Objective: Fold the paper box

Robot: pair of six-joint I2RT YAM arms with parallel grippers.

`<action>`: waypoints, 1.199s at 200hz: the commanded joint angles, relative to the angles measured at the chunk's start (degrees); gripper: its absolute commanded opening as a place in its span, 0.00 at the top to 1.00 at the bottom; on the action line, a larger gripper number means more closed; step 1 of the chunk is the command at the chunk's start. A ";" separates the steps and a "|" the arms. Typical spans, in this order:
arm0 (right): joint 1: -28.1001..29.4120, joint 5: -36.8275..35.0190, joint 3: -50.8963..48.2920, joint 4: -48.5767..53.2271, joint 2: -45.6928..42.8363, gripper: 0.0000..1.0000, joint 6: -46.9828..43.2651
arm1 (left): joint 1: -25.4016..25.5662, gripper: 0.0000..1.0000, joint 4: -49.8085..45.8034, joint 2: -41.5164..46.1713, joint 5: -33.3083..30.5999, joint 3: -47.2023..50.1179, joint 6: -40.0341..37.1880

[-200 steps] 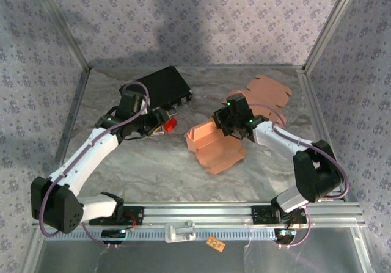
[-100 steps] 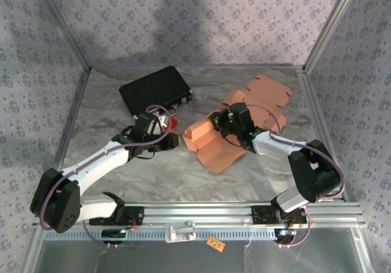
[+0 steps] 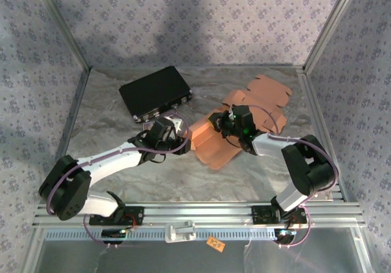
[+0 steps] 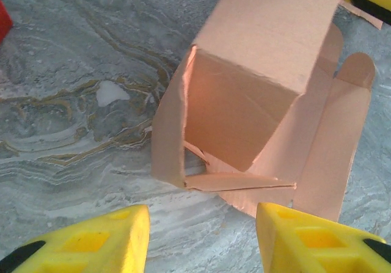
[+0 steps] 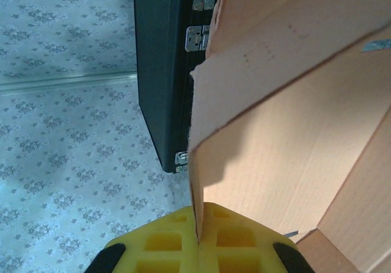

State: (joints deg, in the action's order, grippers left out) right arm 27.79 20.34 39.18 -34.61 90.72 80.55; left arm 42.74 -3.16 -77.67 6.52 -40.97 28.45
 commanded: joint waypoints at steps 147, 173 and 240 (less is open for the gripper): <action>-2.07 5.15 -0.58 -4.63 2.62 1.00 -1.56 | 5.13 0.68 7.01 -9.78 -7.94 -3.69 -7.40; -1.97 4.80 -1.57 -7.84 3.70 1.00 -0.96 | 5.91 0.69 8.27 -10.81 -8.03 -4.29 -6.42; -1.43 2.54 -4.34 -19.14 6.75 1.00 3.25 | 7.44 0.70 8.39 -12.98 -14.57 -5.35 -0.41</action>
State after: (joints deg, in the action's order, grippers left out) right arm 25.98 24.16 36.10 -48.01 96.33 82.63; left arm 49.71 3.75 -89.73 -3.95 -44.53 24.60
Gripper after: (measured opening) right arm 0.051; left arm 0.302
